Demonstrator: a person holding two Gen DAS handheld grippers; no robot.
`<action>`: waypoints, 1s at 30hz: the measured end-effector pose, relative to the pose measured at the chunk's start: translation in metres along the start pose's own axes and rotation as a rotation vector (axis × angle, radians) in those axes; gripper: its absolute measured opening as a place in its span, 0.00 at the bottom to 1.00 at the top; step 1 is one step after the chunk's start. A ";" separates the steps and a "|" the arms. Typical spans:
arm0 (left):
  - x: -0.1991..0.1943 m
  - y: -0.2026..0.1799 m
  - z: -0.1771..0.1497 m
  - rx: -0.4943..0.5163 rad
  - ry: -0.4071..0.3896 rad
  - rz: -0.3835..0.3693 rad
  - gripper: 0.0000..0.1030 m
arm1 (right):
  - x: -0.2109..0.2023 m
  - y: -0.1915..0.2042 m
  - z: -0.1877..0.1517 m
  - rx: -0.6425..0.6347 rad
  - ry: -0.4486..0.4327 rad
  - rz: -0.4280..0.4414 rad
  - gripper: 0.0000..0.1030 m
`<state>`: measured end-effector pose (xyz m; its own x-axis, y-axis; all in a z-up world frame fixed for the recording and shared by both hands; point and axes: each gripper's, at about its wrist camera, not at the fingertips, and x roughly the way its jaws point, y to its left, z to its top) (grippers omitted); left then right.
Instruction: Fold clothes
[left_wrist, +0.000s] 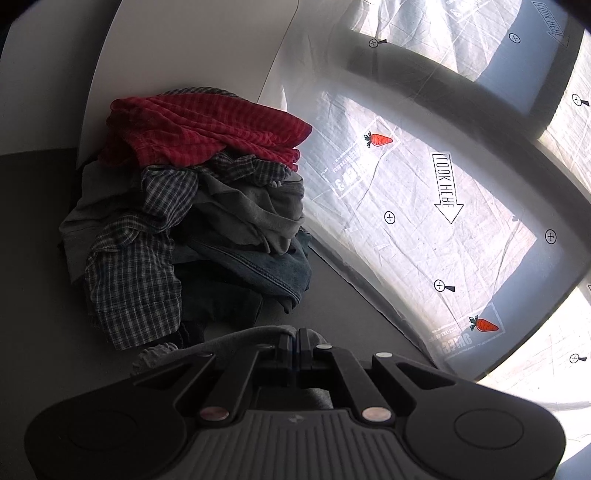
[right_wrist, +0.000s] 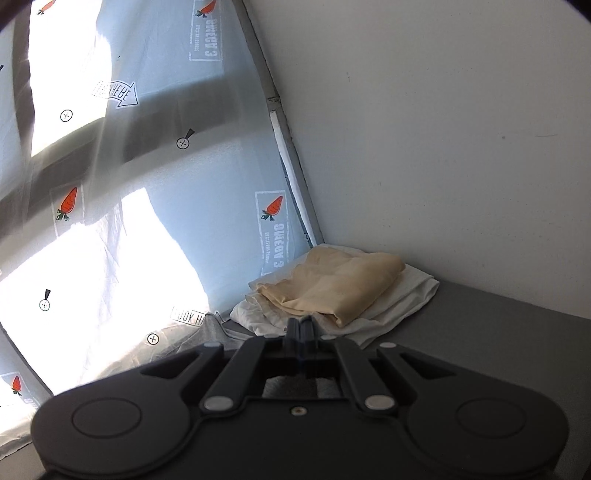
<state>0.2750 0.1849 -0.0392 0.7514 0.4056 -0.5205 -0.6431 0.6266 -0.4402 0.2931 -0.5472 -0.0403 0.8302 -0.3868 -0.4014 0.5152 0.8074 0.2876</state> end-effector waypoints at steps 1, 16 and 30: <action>0.008 -0.003 0.001 -0.003 0.000 0.006 0.01 | 0.011 0.008 0.002 -0.015 0.002 0.004 0.00; 0.135 -0.072 -0.008 0.083 0.072 0.079 0.01 | 0.216 0.154 0.011 -0.258 0.040 -0.003 0.00; 0.241 -0.091 -0.017 0.132 0.192 0.145 0.17 | 0.352 0.289 -0.050 -0.541 0.181 0.009 0.26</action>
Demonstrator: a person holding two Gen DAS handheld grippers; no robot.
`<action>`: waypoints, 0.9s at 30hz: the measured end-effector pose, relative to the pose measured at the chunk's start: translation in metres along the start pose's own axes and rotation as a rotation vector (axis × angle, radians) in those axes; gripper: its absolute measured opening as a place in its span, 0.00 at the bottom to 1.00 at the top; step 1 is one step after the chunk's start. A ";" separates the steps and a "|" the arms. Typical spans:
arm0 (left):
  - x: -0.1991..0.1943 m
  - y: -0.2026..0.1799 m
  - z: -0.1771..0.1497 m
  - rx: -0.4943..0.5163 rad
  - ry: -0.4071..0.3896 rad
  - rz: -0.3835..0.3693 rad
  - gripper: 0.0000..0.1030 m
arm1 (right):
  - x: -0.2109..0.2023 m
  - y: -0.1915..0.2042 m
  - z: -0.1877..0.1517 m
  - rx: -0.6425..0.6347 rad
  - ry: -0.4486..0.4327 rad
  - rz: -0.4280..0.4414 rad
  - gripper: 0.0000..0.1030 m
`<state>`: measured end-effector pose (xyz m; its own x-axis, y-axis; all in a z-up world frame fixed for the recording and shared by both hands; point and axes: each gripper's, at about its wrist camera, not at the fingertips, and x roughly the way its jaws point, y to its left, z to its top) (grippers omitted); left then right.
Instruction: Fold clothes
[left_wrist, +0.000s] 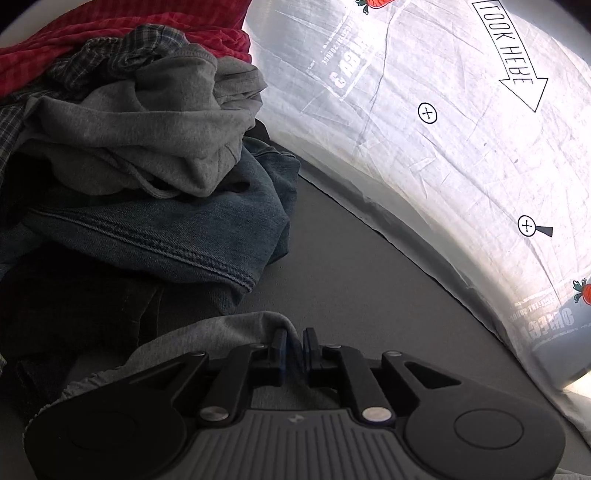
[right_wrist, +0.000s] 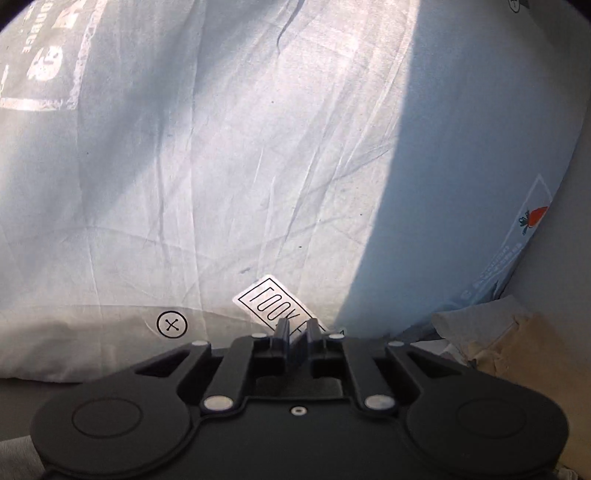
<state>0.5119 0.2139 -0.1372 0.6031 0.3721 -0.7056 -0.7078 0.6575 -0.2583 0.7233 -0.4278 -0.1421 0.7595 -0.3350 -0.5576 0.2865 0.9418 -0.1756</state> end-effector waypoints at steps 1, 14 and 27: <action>-0.002 -0.002 -0.002 0.000 0.003 -0.012 0.25 | -0.006 0.001 -0.007 0.017 0.003 0.006 0.32; -0.041 -0.052 -0.120 0.379 0.261 -0.105 0.61 | -0.075 -0.078 -0.148 0.380 0.206 0.063 0.43; -0.031 -0.076 -0.143 0.524 0.259 -0.071 1.00 | -0.028 -0.137 -0.151 0.742 0.191 0.140 0.38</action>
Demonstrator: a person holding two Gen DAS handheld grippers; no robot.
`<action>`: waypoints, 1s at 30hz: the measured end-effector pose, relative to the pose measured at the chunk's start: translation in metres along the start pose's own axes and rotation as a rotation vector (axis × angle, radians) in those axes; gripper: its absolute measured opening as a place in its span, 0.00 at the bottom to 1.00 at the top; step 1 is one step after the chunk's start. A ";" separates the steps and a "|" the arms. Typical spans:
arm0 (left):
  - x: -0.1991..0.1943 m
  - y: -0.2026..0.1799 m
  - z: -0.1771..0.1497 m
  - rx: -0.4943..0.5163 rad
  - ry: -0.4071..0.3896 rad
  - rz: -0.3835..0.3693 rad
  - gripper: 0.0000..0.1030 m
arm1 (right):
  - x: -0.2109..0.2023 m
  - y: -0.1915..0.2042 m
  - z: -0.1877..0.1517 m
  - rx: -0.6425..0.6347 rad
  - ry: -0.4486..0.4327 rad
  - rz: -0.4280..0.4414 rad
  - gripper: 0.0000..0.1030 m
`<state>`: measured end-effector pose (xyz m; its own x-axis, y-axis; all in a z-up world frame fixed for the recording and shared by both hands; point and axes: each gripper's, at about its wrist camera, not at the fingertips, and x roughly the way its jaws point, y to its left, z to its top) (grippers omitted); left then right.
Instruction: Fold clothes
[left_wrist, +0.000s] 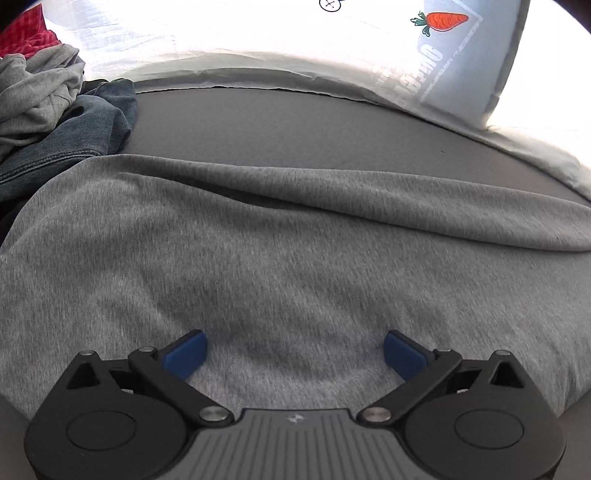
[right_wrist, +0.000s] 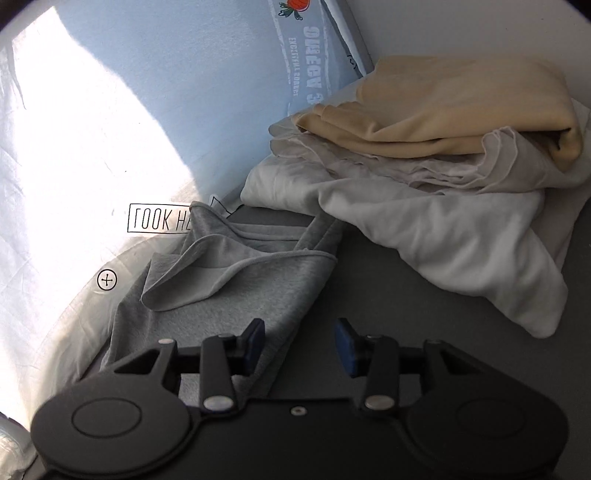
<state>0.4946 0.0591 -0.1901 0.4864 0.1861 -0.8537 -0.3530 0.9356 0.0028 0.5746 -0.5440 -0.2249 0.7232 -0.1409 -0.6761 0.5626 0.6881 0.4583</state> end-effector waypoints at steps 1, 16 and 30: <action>0.000 0.000 0.000 -0.003 -0.001 0.002 1.00 | 0.002 0.001 0.000 0.002 0.007 0.009 0.34; -0.003 -0.001 -0.001 0.009 -0.024 -0.004 1.00 | -0.016 0.055 0.045 -0.106 -0.169 0.228 0.01; -0.003 -0.001 0.004 0.020 -0.004 -0.011 1.00 | 0.022 0.053 -0.015 -0.328 0.098 0.071 0.32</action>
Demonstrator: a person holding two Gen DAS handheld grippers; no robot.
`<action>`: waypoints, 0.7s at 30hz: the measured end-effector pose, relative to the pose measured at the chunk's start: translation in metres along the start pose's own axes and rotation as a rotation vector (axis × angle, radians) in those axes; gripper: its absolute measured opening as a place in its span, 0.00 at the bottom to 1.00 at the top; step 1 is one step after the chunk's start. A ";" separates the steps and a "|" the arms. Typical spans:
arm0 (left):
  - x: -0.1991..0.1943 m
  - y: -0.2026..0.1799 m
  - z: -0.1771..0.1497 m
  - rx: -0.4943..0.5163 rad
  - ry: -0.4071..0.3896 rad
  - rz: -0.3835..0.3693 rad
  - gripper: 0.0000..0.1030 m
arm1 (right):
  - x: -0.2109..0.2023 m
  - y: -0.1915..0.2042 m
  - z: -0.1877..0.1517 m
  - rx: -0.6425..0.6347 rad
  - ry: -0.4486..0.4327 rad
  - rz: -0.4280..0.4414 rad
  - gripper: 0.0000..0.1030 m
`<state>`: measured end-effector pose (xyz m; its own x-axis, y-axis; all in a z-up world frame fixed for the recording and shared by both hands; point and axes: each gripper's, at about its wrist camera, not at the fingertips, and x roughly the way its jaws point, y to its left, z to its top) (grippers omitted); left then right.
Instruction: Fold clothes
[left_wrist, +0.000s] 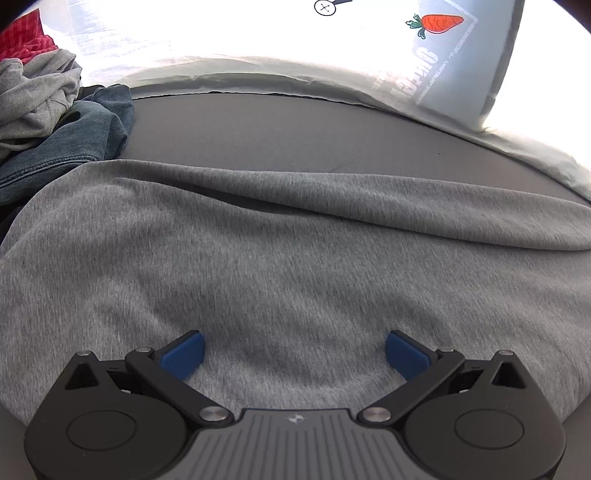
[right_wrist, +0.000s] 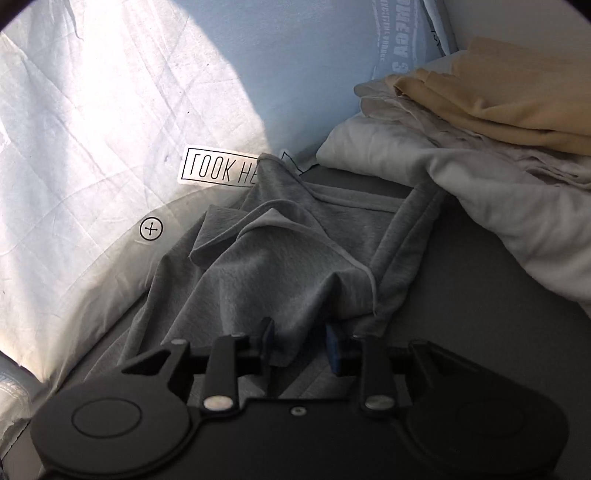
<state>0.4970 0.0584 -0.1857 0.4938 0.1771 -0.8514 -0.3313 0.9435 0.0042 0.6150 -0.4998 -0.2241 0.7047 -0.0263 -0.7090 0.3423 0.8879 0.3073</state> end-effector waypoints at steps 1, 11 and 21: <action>0.000 0.000 0.001 0.004 0.010 -0.003 1.00 | -0.003 0.011 -0.005 -0.104 0.019 -0.029 0.33; -0.008 0.029 -0.005 -0.029 0.051 0.027 1.00 | -0.030 0.082 -0.059 -0.527 0.088 -0.088 0.78; -0.027 0.092 -0.028 -0.111 0.069 0.050 1.00 | -0.045 0.166 -0.120 -0.621 0.246 0.099 0.88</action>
<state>0.4307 0.1326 -0.1768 0.4193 0.2003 -0.8855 -0.4432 0.8964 -0.0071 0.5656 -0.2958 -0.2167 0.5275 0.1090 -0.8426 -0.1895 0.9819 0.0084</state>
